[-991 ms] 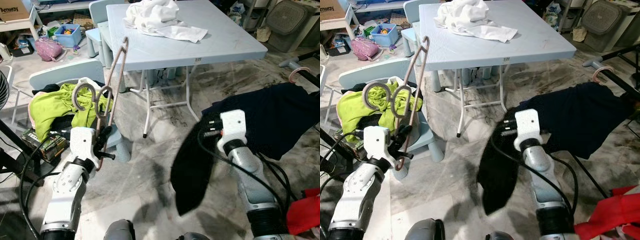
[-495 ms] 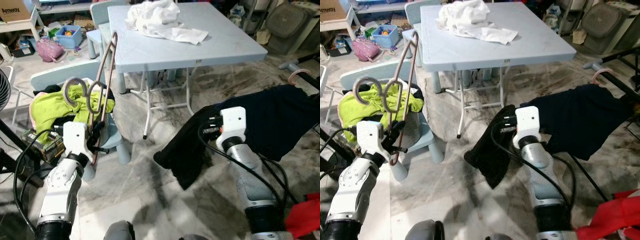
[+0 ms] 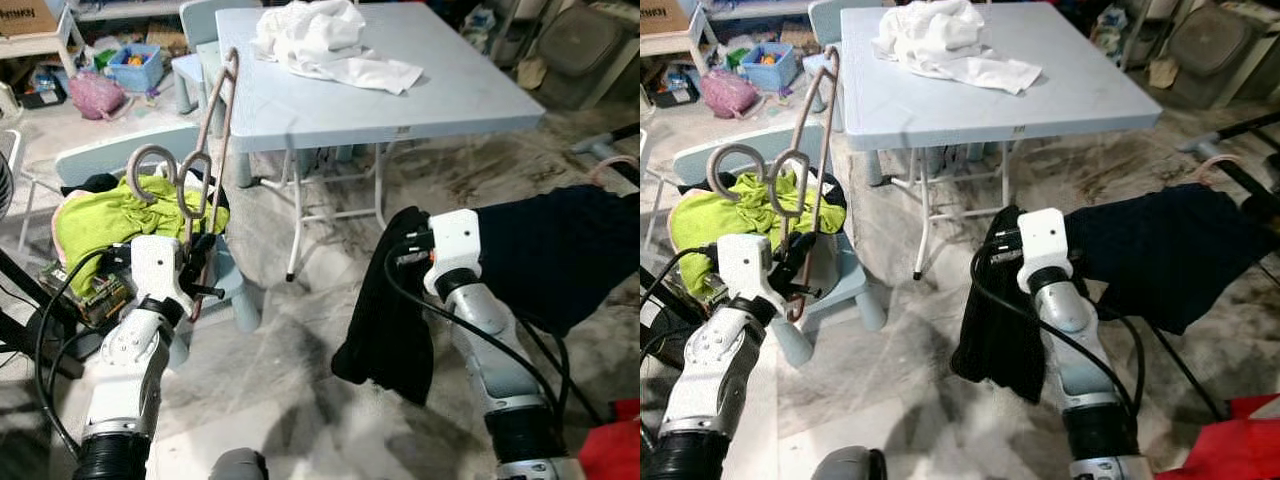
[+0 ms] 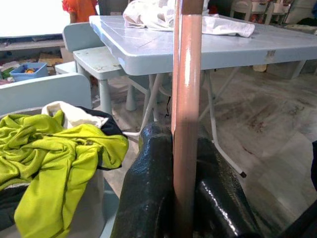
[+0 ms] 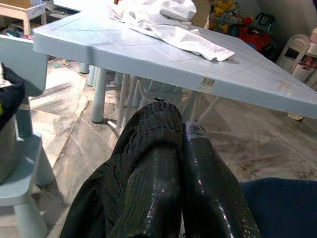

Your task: Hang hanger

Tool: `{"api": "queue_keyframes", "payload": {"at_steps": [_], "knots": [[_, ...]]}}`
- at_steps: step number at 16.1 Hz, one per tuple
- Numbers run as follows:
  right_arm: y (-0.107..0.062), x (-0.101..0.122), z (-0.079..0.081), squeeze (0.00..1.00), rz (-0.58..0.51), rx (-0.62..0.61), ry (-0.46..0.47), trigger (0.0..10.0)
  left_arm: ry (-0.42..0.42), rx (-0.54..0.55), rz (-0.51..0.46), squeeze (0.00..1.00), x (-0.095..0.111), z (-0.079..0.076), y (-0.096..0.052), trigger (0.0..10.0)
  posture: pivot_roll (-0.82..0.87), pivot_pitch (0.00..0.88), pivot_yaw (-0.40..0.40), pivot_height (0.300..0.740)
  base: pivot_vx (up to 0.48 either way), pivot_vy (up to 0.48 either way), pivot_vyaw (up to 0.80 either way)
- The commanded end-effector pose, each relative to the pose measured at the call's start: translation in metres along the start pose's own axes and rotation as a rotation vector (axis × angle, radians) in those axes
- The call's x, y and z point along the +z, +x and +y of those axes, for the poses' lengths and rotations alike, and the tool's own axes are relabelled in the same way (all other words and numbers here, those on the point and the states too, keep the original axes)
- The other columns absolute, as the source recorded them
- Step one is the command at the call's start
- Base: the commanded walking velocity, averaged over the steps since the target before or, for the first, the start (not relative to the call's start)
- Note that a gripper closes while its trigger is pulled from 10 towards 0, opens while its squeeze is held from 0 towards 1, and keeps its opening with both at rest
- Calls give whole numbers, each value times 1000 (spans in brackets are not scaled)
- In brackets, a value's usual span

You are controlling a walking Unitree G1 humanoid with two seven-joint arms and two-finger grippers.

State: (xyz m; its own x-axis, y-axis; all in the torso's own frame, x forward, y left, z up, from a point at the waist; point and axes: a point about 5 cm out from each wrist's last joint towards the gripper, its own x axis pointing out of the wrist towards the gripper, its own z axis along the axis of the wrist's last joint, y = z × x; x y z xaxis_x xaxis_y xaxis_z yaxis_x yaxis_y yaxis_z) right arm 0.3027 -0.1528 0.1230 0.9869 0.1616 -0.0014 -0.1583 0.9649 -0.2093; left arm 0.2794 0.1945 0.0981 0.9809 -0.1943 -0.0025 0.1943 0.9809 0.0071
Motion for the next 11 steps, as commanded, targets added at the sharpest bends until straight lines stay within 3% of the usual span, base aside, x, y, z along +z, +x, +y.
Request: {"api": "queue_keyframes", "payload": {"at_steps": [1, 11], "knots": [[4, 13, -7, 0, -64, -33, -18, 10000, 8, 4, -5, 0, 1, 1, 1, 10000, -26, 10, -32, 740, 334, 0, 0], [8, 13, -12, 0, -71, -63, -54, 10000, 9, 4, -14, 0, 1, 0, 4, 10000, -28, 0, -31, 740, 478, 0, 0]]}}
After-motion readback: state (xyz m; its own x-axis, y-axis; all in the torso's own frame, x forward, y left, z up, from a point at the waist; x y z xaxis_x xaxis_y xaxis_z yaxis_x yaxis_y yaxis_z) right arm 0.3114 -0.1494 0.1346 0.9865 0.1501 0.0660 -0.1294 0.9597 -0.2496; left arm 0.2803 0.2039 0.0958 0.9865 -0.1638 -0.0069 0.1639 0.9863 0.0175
